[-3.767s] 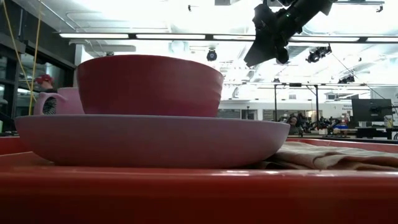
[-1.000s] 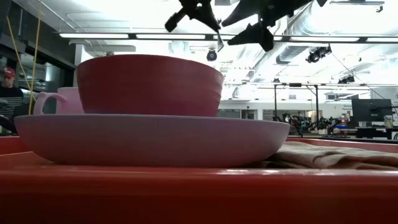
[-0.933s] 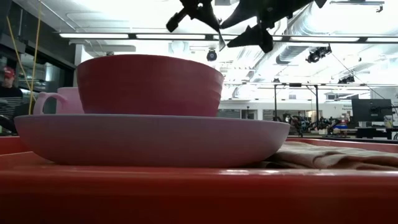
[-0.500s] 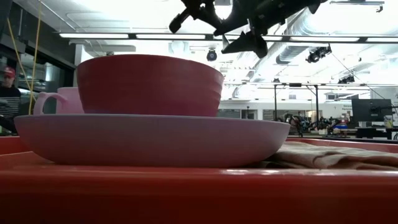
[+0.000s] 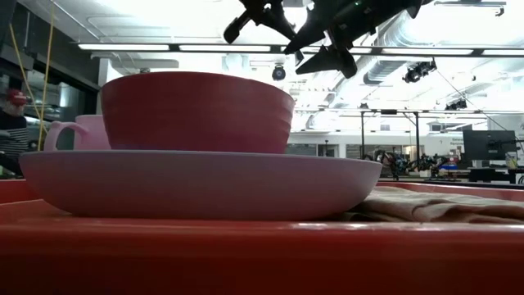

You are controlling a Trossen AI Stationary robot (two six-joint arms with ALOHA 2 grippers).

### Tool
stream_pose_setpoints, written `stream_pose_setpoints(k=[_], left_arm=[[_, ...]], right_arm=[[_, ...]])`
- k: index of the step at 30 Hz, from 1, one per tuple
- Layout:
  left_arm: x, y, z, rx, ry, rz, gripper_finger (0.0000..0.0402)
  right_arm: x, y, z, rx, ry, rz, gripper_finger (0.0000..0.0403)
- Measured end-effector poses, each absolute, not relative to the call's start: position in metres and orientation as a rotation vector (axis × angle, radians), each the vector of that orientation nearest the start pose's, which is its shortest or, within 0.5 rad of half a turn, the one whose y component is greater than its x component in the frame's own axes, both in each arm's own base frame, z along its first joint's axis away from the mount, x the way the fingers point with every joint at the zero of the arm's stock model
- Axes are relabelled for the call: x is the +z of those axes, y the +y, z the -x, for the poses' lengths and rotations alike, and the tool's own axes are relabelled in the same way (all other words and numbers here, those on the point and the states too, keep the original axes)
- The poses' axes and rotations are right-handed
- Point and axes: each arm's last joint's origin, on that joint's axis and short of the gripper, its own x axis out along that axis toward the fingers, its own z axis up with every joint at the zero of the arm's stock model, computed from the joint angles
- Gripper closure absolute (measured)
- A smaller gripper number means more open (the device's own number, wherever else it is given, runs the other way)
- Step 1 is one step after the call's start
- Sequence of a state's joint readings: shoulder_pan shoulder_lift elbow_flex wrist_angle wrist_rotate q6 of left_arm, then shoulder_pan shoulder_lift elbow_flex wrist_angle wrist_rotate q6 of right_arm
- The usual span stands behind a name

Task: Set up tray
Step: Put the blue fork on the brown napkin

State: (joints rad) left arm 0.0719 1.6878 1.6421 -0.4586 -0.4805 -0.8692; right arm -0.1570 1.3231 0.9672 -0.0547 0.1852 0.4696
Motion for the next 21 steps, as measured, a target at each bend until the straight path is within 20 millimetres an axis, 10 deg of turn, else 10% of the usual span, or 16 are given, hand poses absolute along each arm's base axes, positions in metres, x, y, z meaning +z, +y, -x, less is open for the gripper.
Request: stream_pose_setpoints(k=[15,21], left_arm=[[0.3725,0.0409,-0.3799,0.702,0.194,0.738,0.0392],[0.3731,0.0404,-0.3805,0.68,0.196,0.745,0.039]], right_arm=[[0.2935,-0.0512,-0.2901,-0.419,0.315,-0.422,0.0381],[0.2935,-0.0519,-0.2898,-0.446,0.308,-0.43,0.0399]])
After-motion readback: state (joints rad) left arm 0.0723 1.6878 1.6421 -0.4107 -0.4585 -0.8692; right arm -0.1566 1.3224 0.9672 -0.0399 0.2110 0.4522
